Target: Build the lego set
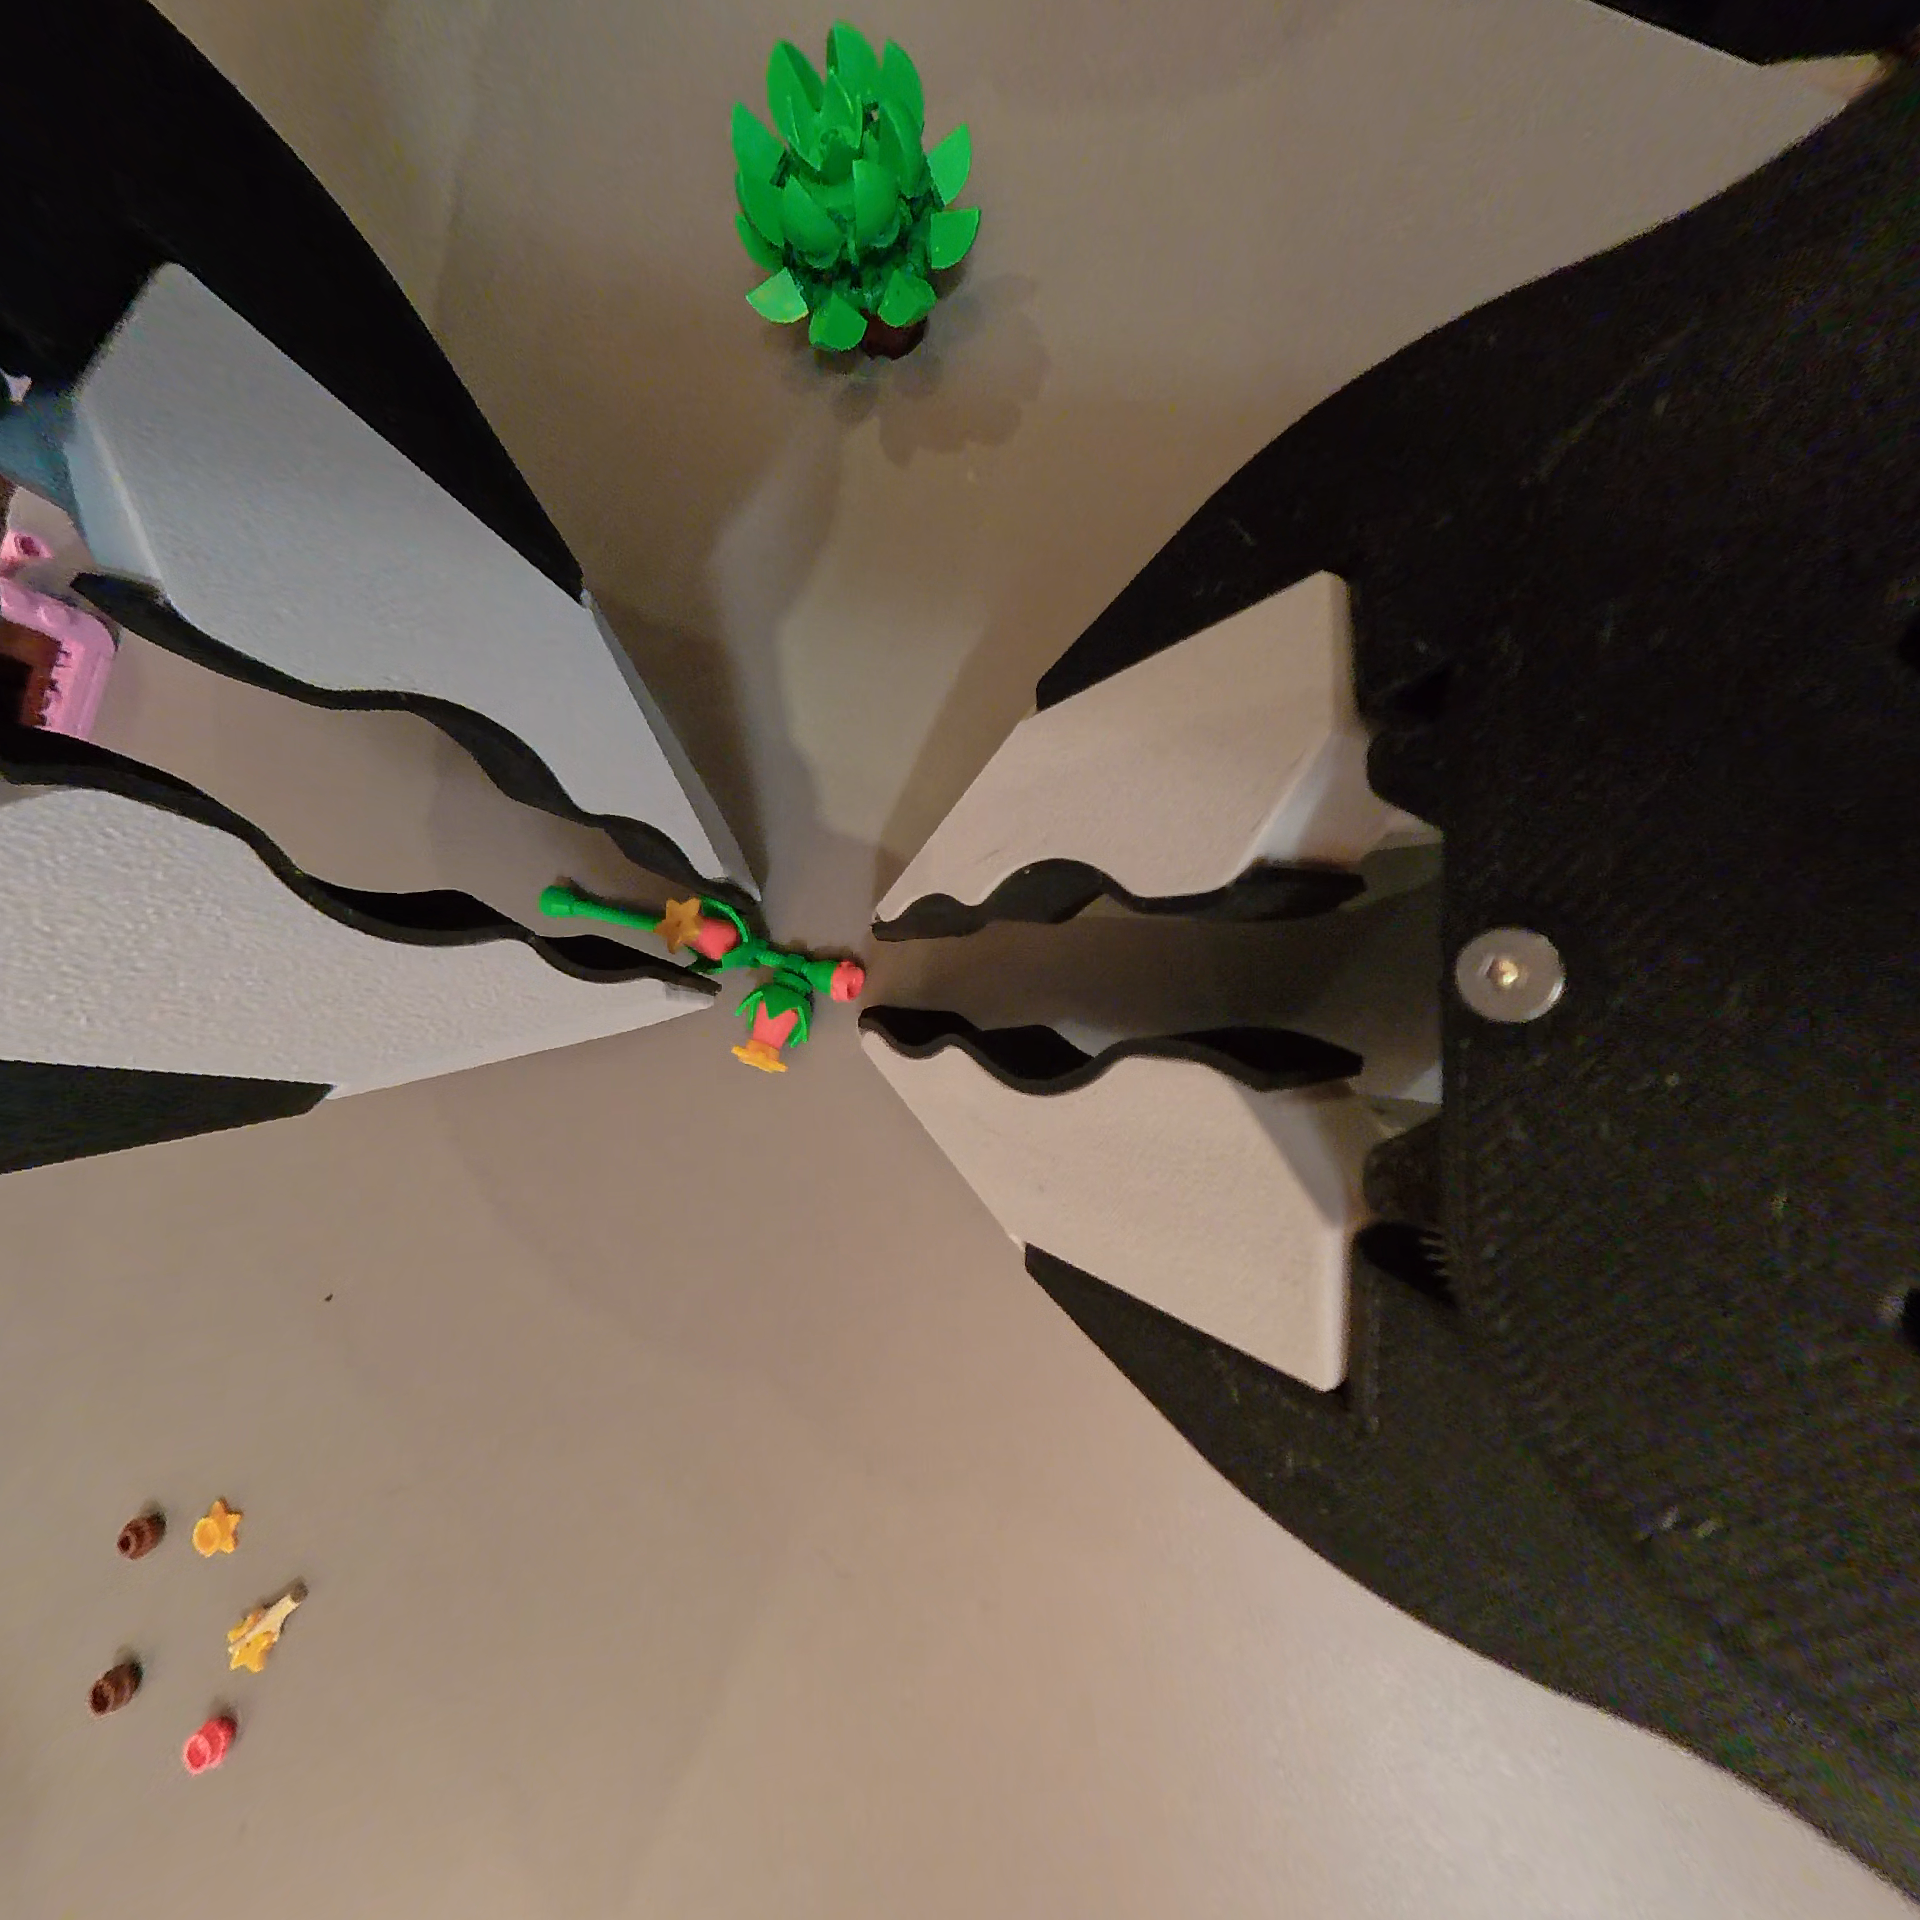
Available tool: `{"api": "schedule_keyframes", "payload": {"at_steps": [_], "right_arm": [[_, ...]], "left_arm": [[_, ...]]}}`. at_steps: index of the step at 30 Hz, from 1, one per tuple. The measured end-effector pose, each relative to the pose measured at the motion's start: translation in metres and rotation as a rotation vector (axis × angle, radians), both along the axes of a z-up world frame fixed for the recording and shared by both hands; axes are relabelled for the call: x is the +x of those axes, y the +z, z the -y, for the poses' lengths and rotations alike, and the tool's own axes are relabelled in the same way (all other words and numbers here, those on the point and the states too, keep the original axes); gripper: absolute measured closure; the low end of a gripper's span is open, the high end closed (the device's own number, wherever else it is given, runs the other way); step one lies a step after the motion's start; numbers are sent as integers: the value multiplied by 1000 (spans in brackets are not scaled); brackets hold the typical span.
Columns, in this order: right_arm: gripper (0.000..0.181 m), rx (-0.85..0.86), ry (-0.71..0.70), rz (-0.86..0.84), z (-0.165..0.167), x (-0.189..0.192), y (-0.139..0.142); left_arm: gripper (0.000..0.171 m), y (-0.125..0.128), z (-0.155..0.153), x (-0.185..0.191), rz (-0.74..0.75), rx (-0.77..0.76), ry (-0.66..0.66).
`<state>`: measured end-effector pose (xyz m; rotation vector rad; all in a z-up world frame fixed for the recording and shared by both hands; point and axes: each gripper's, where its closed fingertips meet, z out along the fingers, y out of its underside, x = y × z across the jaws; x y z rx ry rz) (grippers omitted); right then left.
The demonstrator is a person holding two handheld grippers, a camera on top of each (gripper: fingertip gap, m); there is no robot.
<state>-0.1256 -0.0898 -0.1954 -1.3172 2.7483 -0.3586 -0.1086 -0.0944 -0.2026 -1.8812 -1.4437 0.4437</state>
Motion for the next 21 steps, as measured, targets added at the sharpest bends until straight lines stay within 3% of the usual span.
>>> {"api": "schedule_keyframes", "payload": {"at_steps": [11,21], "right_arm": [[169,16,-9,4,0,0,-1],[170,27,-29,15,0,-1,-3]], "left_arm": [[161,0,3,-1,6,25,20],[160,3,8,0,34,181,79]]}}
